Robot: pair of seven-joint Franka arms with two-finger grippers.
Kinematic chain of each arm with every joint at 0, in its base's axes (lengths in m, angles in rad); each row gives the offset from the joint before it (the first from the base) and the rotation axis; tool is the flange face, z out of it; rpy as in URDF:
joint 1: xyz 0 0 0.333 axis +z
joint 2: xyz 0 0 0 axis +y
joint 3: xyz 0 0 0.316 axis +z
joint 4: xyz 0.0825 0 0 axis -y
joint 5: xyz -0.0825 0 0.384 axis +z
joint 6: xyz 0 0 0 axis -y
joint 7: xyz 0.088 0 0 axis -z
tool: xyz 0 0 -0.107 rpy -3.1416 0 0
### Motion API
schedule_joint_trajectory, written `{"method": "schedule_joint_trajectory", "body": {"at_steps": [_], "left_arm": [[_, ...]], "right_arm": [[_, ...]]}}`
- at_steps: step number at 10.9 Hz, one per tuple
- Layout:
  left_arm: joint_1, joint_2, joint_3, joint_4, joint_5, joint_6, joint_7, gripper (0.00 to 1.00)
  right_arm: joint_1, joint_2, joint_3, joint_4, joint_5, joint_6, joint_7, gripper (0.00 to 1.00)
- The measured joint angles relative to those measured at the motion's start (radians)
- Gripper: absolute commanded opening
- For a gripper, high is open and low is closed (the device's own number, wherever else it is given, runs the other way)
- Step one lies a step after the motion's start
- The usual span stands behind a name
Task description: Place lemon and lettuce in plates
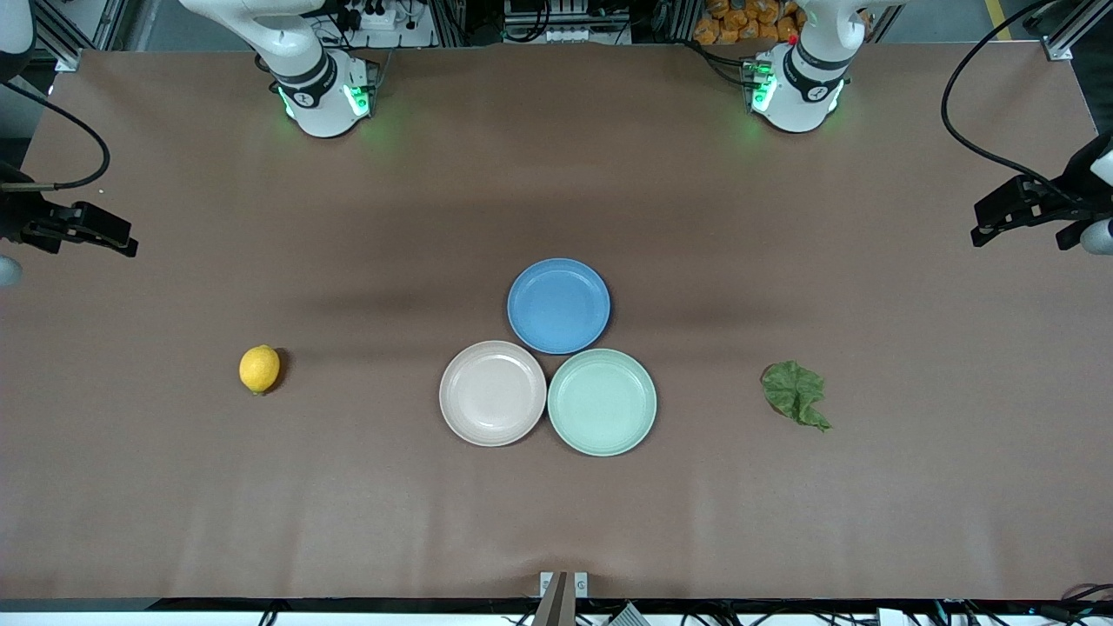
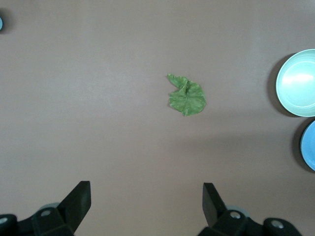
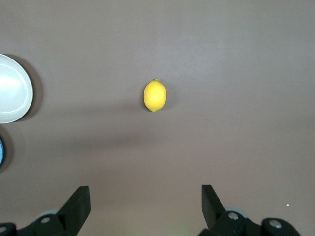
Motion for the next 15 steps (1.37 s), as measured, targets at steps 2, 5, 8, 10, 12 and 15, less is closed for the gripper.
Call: {"method": "schedule_joint_trajectory", "body": {"at_steps": [2, 5, 8, 10, 12, 15], "left_arm": [[0.0, 0.003, 0.0, 0.0, 0.0, 0.001, 0.0, 1.0], [0.062, 0.039, 0.005, -0.014, -0.026, -0.004, 0.099, 1.0], [0.075, 0.227, 0.003, -0.043, -0.065, 0.152, 0.106, 1.0], [0.054, 0.359, -0.002, -0.043, -0.07, 0.254, 0.097, 1.0], [0.008, 0.439, -0.006, -0.04, -0.07, 0.344, 0.042, 1.0], [-0.103, 0.502, -0.007, -0.038, -0.009, 0.471, -0.108, 1.0]], "right_arm": [[0.001, -0.001, 0.002, 0.0, 0.0, 0.0, 0.0, 1.0], [0.008, -0.001, 0.004, 0.003, 0.0, 0.0, 0.0, 1.0], [0.016, -0.001, 0.004, 0.008, 0.0, -0.002, 0.0, 1.0], [0.016, 0.0, 0.003, 0.01, 0.0, -0.003, 0.0, 1.0], [0.016, 0.001, 0.0, 0.01, 0.0, -0.004, 0.0, 1.0], [0.015, 0.003, -0.002, 0.009, 0.0, -0.02, 0.0, 1.0]]}}
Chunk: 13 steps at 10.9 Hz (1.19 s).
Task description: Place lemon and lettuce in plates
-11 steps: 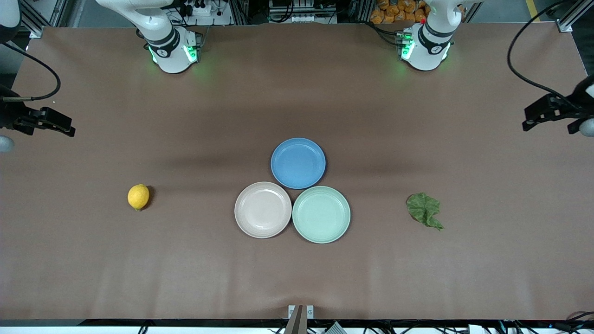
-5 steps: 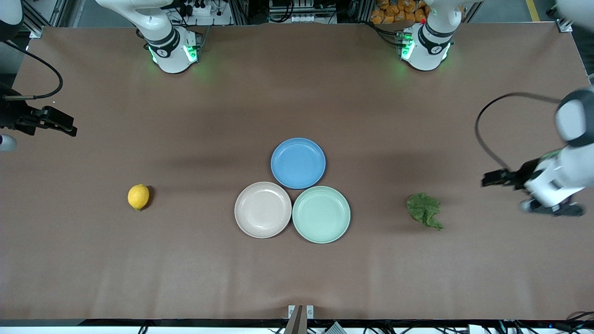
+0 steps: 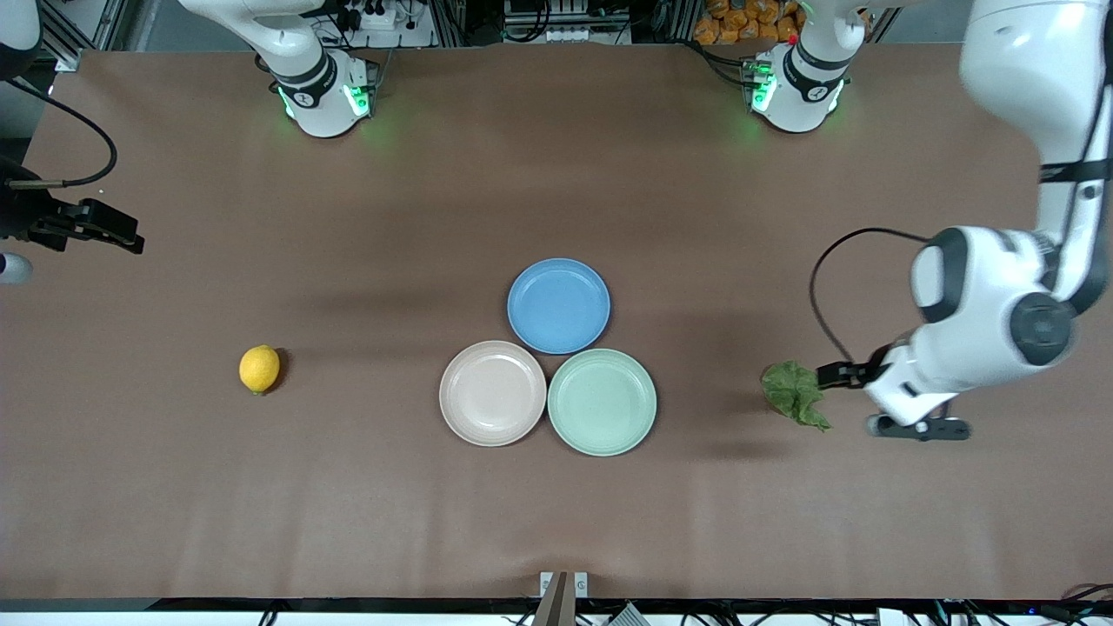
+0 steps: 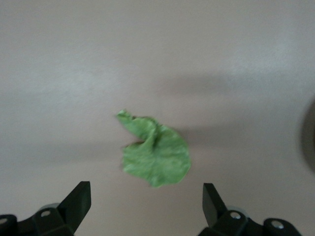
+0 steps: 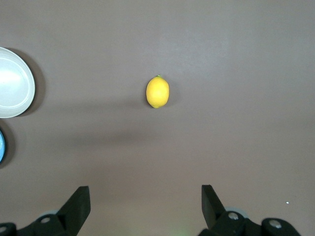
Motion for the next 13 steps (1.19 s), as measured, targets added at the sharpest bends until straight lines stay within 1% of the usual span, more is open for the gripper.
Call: {"method": "schedule_joint_trajectory", "body": {"at_steps": [2, 5, 7, 9, 10, 12, 13], "left_arm": [[-0.032, 0.054, 0.001, 0.0, 0.016, 0.082, -0.039, 1.0], [-0.027, 0.13, 0.009, -0.001, 0.016, 0.148, -0.04, 1.0], [-0.021, 0.158, 0.013, -0.029, 0.016, 0.221, -0.04, 1.0], [-0.018, 0.169, 0.015, -0.07, 0.028, 0.277, -0.04, 1.0], [-0.017, 0.174, 0.016, -0.079, 0.049, 0.288, -0.04, 0.88], [-0.016, 0.18, 0.017, -0.088, 0.064, 0.289, -0.04, 0.83], [-0.016, 0.18, 0.017, -0.094, 0.067, 0.289, -0.04, 0.77]], "right_arm": [[-0.002, 0.004, -0.001, -0.006, 0.0, -0.004, 0.0, 1.0], [-0.016, 0.026, -0.004, -0.022, 0.0, 0.006, 0.0, 1.0], [-0.033, 0.05, -0.004, -0.045, 0.014, 0.058, 0.0, 1.0], [-0.058, 0.065, -0.005, -0.107, 0.045, 0.147, -0.004, 1.0], [-0.063, 0.07, -0.005, -0.139, 0.049, 0.19, -0.006, 1.0], [-0.063, 0.095, -0.003, -0.179, 0.051, 0.246, -0.006, 1.0], [-0.063, 0.114, -0.003, -0.187, 0.051, 0.269, -0.006, 1.0]]}}
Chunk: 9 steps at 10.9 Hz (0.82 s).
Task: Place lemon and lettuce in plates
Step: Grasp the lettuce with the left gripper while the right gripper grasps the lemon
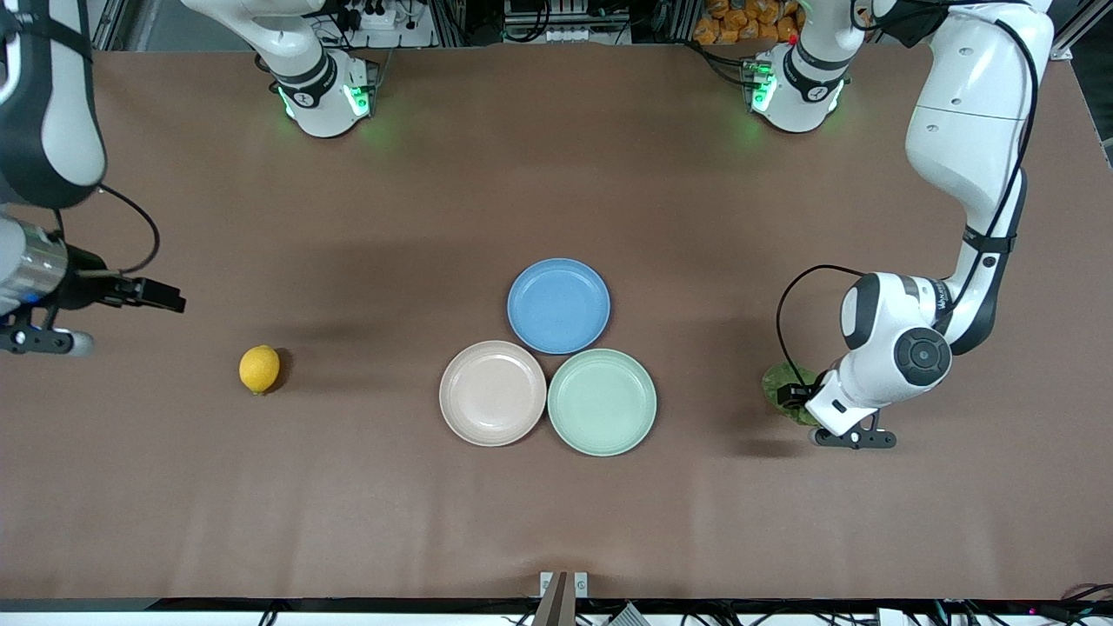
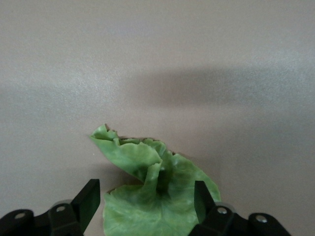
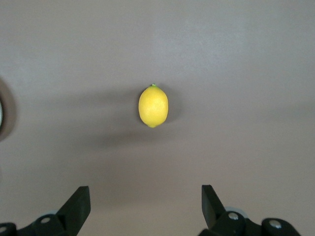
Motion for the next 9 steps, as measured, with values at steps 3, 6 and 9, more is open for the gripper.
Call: {"method": "schedule_joint_trajectory", "body": {"at_steps": [3, 6, 9], "left_arm": [[-0.001, 0.001, 0.0, -0.008, 0.001, 0.0, 0.0, 0.51], [-0.002, 0.006, 0.0, -0.013, 0.017, 0.0, 0.0, 0.06], [-0.003, 0.01, -0.001, -0.014, 0.022, 0.0, 0.0, 0.0]], "right_arm": [[0.0, 0.036, 0.0, -0.071, 0.001, 0.154, 0.0, 1.0], [0.0, 0.065, 0.001, -0.186, 0.001, 0.338, 0.0, 1.0], [0.001, 0.12, 0.002, -0.233, 0.001, 0.448, 0.0, 1.0]]}}
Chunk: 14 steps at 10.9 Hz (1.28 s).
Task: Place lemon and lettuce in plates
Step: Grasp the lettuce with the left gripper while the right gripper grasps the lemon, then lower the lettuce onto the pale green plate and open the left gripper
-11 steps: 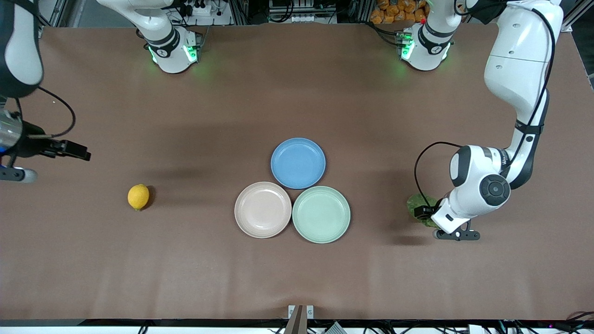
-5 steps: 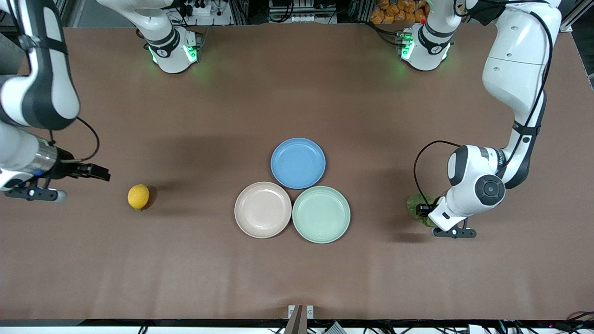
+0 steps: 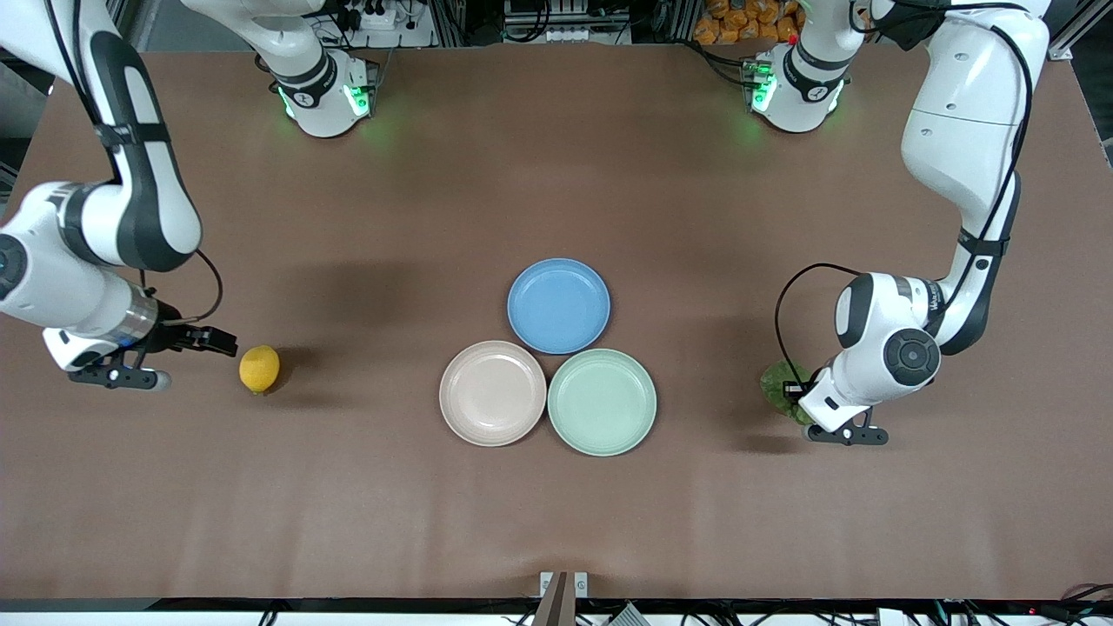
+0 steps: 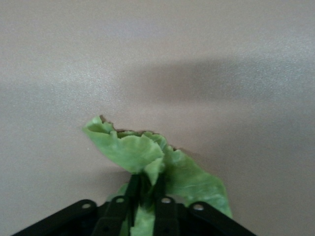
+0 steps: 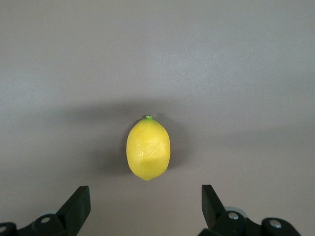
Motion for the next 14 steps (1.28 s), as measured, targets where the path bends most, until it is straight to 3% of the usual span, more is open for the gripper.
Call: {"method": "schedule_joint_trajectory", "body": {"at_steps": [6, 10, 14], "left_arm": [[-0.029, -0.045, -0.013, 0.028, 0.0, 0.015, 0.0, 0.0], [-0.179, -0.161, -0.019, 0.039, 0.0, -0.015, -0.15, 0.0], [-0.353, -0.154, -0.017, 0.088, 0.0, -0.015, -0.35, 0.0]], "right_arm": [[0.004, 0.135, 0.003, -0.043, 0.001, 0.191, 0.0, 1.0], [0.005, 0.187, 0.003, -0.052, 0.006, 0.247, 0.0, 1.0], [0.005, 0.235, 0.005, -0.057, 0.007, 0.306, 0.0, 1.0]]}}
